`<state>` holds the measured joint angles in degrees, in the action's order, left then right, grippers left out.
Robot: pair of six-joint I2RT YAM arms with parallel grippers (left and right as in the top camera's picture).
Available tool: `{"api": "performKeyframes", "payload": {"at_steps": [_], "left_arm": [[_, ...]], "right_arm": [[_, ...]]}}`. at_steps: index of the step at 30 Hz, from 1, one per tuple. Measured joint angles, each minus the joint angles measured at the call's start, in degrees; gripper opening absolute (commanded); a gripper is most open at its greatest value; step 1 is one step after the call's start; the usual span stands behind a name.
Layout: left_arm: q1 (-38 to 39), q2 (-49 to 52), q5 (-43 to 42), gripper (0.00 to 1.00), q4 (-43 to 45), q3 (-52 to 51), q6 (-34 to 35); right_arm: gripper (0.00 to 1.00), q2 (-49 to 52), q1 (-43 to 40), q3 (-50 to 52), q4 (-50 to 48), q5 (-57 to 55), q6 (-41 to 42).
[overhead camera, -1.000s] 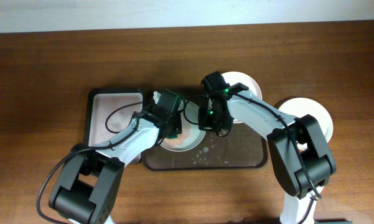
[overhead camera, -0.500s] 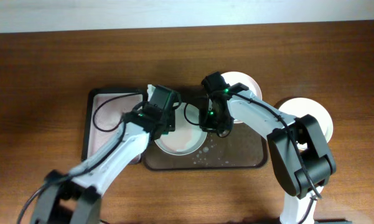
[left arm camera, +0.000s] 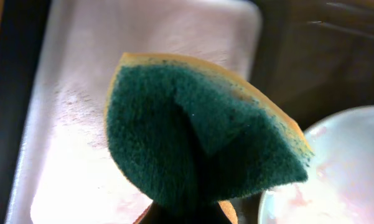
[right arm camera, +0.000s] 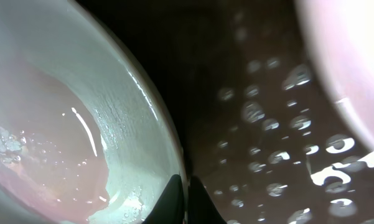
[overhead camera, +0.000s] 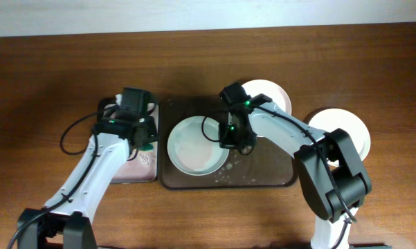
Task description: Clean dirty plates on tray and stack at the side
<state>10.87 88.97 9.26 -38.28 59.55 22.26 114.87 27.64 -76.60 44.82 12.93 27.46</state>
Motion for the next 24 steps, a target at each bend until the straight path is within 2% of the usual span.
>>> {"api": "performKeyframes", "payload": {"at_steps": [8,14,24], "left_arm": [[-6.4,0.0,-4.5,0.0,1.9,-4.9,-3.0],[-7.8,0.0,-5.7,0.0,3.8,-7.0,-3.7],[-7.8,0.0,-9.2,0.0,9.7,-9.1,-7.4]], "right_arm": [[0.04,-0.6,-0.1,0.0,1.9,-0.1,0.0],[0.04,-6.6,-0.3,0.1,6.4,-2.5,-0.1],[0.04,-17.0,-0.2,0.3,7.3,-19.5,-4.0]]}}
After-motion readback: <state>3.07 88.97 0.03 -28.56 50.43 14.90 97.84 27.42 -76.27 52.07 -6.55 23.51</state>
